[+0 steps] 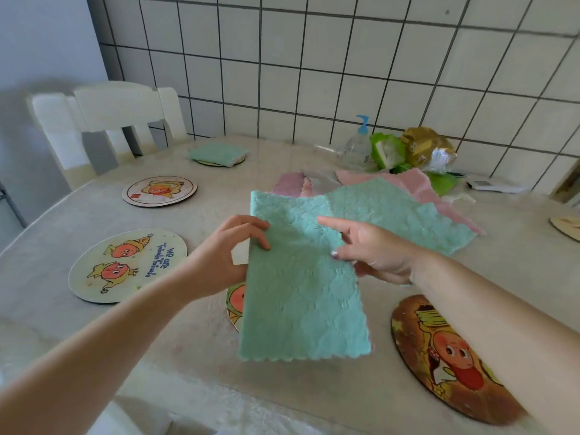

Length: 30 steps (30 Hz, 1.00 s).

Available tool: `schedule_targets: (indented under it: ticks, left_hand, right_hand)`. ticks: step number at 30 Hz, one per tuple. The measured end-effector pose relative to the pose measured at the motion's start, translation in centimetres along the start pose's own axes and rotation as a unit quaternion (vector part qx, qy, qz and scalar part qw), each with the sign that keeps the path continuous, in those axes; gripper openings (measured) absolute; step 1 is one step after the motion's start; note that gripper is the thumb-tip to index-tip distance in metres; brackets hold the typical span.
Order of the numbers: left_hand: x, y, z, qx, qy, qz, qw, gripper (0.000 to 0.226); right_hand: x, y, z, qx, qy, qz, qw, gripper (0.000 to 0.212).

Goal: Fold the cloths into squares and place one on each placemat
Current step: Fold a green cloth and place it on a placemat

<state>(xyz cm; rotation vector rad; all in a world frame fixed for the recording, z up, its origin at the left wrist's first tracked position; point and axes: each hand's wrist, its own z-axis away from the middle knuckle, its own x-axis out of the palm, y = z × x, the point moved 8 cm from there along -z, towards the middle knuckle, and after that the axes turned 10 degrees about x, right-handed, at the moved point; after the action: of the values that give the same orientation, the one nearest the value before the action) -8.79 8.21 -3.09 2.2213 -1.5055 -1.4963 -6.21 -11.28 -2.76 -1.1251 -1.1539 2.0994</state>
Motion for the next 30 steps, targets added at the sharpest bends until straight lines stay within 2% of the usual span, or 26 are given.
schedule_targets:
  ticks: [5,8,10,11,12,14,16,17,20,22,27,30]
  left_hand:
    - [1.9,-2.1,1.1,-0.007,-0.136,-0.02,0.99,0.05]
    - [2.9,-2.2,2.3,-0.001,-0.194,-0.071,0.978,0.041]
    - [2.6,-2.1,2.9,-0.008,-0.19,-0.113,0.975,0.03]
    - [2.3,-2.1,3.2,-0.004,-0.179,-0.137,0.974,0.027]
    - [2.0,-1.8,3.5,0.008,-0.165,-0.162,0.973,0.035]
    - [1.5,-0.7,4.1,0.055,-0.132,-0.197,0.97,0.044]
    - [1.5,0.7,4.8,0.121,-0.113,-0.216,0.962,0.04]
    - [1.7,1.4,5.2,0.155,-0.112,-0.223,0.956,0.038]
    - [2.1,2.8,6.3,0.217,-0.124,-0.217,0.944,0.032]
    - [2.2,3.3,6.7,0.229,-0.126,-0.2,0.944,0.03]
    - [3.0,2.8,7.5,0.21,-0.139,-0.182,0.951,0.034]
    - [2.9,2.6,7.3,0.192,-0.121,-0.161,0.96,0.031]
  right_hand:
    - [2.4,3.5,-0.3,0.016,-0.013,0.046,0.999,0.069]
    - [2.9,4.7,-0.1,0.02,-0.025,0.051,0.998,0.076]
    - [2.4,5.0,0.7,0.021,-0.021,0.061,0.998,0.079]
    - [2.1,4.9,1.2,0.019,-0.003,0.106,0.994,0.079]
    - [1.7,4.9,1.8,0.008,0.023,0.173,0.985,0.079]
    - [1.2,5.0,3.0,-0.033,0.073,0.286,0.955,0.077]
    - [1.8,4.8,4.4,-0.092,0.083,0.338,0.933,0.074]
    - [2.6,4.4,5.1,-0.134,0.08,0.372,0.915,0.069]
    - [4.5,3.6,6.6,-0.273,0.095,0.478,0.829,0.043]
    - [5.2,3.5,7.0,-0.315,0.093,0.499,0.802,0.031]
    - [6.2,3.6,7.5,-0.348,0.083,0.487,0.796,0.031]
    - [6.3,3.6,7.5,-0.364,0.1,0.476,0.794,0.027]
